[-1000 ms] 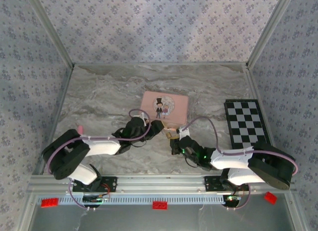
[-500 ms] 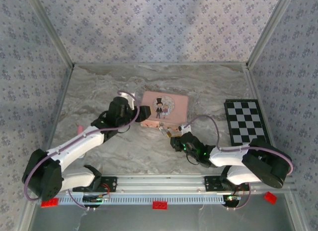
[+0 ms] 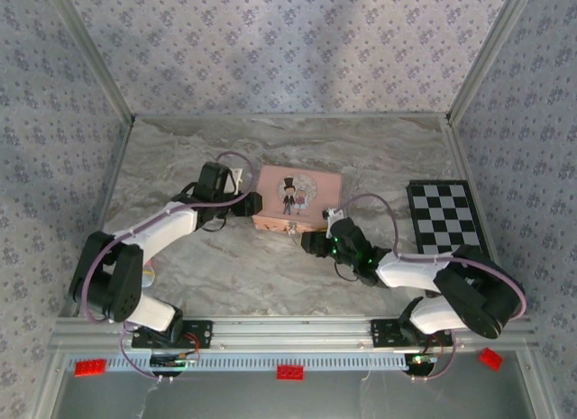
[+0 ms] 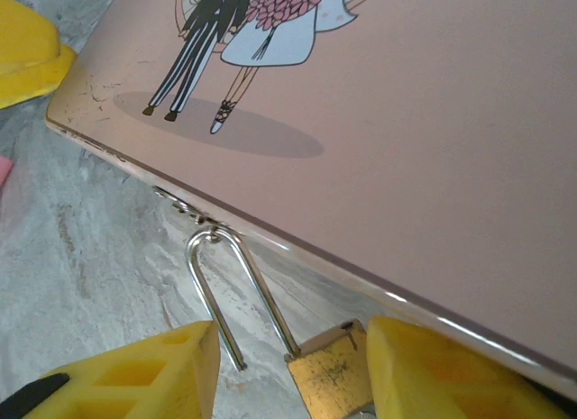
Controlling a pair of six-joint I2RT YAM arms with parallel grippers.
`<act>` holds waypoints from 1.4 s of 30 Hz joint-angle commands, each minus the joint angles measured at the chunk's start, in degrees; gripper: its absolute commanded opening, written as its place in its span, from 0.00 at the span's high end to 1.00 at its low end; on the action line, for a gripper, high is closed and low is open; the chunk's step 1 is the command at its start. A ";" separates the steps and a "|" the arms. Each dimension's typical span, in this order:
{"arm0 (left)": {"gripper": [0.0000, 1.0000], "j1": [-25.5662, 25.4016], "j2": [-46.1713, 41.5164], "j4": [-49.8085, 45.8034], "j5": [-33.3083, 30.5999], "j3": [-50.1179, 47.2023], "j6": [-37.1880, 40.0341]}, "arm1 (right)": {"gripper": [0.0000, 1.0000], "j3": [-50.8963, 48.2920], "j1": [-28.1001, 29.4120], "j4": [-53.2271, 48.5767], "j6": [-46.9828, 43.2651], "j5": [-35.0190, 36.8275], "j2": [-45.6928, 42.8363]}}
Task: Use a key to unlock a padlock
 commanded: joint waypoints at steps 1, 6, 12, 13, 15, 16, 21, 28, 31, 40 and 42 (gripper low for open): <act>0.39 -0.91 2.35 1.62 5.34 3.78 -0.46 | 0.52 4.84 -1.85 -5.31 -2.44 -4.74 2.26; 0.43 -6.17 6.56 0.86 5.02 6.25 -1.17 | 0.50 8.02 -4.81 -8.06 -5.29 -9.79 5.32; 0.46 -11.92 8.03 1.94 2.63 6.50 -4.58 | 0.49 6.62 -11.63 -5.84 -2.42 -15.13 5.14; 0.46 -12.53 7.68 1.91 1.89 6.18 -4.94 | 0.49 5.77 -12.53 -4.78 -1.41 -15.77 4.73; 0.45 -13.03 7.14 1.84 0.71 5.66 -5.67 | 0.49 4.25 -13.66 -2.80 0.44 -16.86 3.84; 0.46 -13.01 6.88 1.80 0.26 5.28 -6.07 | 0.49 3.39 -14.11 -2.08 1.28 -16.92 3.31; 0.45 -12.93 6.39 1.11 -1.83 4.72 -6.59 | 0.51 -1.61 -15.61 5.01 6.00 -17.45 2.02; 0.46 -12.35 5.71 2.30 -1.69 4.11 -7.84 | 0.53 -4.69 -18.21 13.45 9.50 -21.53 4.01; 0.46 -12.15 5.62 2.59 -1.12 4.02 -8.22 | 0.58 -5.57 -19.55 17.62 11.04 -23.38 6.39; 0.46 -12.06 5.43 3.55 -0.64 3.00 -9.00 | 0.68 -5.44 -19.66 18.45 9.57 -21.61 9.98; 0.46 -12.07 5.62 3.72 -0.44 3.22 -9.09 | 0.68 -5.12 -19.51 19.08 9.51 -21.74 10.91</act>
